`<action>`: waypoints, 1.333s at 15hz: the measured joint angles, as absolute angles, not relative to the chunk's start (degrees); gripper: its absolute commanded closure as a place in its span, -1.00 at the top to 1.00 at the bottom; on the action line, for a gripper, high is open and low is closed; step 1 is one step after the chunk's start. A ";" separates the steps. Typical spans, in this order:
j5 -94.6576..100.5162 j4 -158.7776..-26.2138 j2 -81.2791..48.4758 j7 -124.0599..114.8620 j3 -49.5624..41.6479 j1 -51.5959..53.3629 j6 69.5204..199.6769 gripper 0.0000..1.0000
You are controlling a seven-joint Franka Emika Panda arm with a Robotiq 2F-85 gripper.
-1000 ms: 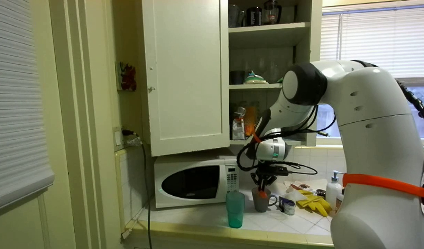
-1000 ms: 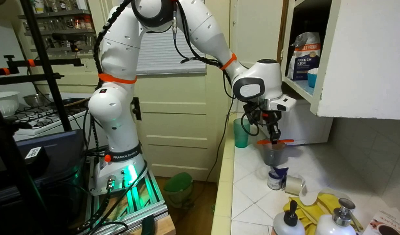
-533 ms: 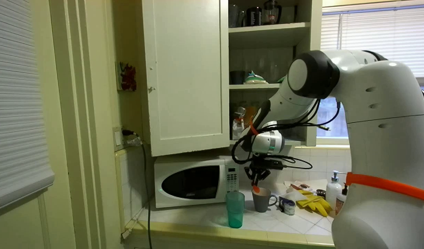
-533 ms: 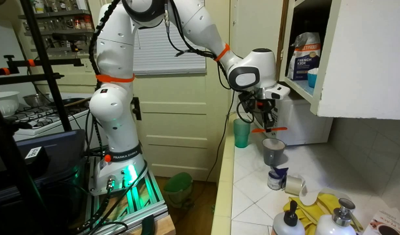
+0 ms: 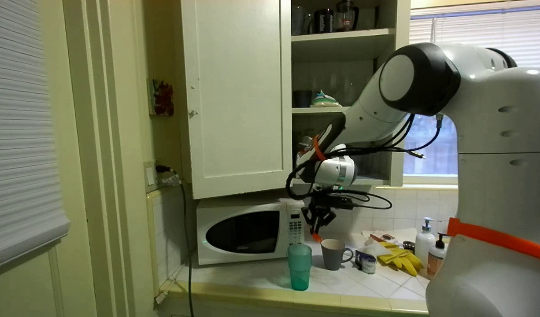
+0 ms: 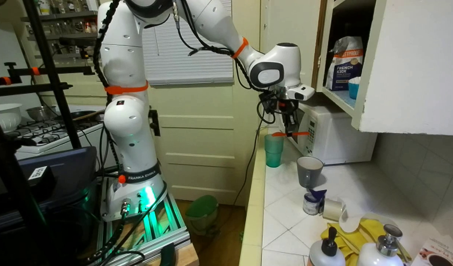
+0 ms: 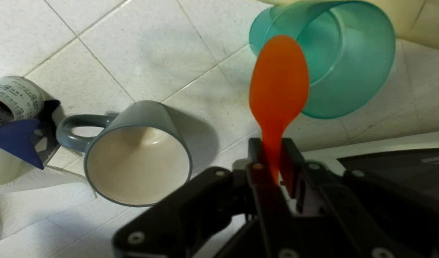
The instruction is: Put the orange spoon on top of the green cup.
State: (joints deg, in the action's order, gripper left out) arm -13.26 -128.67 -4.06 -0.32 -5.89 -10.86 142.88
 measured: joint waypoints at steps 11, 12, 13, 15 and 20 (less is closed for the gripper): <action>-13.68 -130.59 -2.63 -3.83 -4.95 -7.26 141.26 -0.92; -13.68 -130.73 -2.68 -4.12 -4.82 -7.04 141.26 -0.92; -13.68 -130.88 -2.72 -4.36 -4.71 -6.83 141.26 -0.92; -13.68 -131.07 -2.87 -4.62 -4.47 -6.53 141.26 -0.92; -13.68 -131.16 -3.82 -4.67 -4.24 -6.28 141.26 -0.92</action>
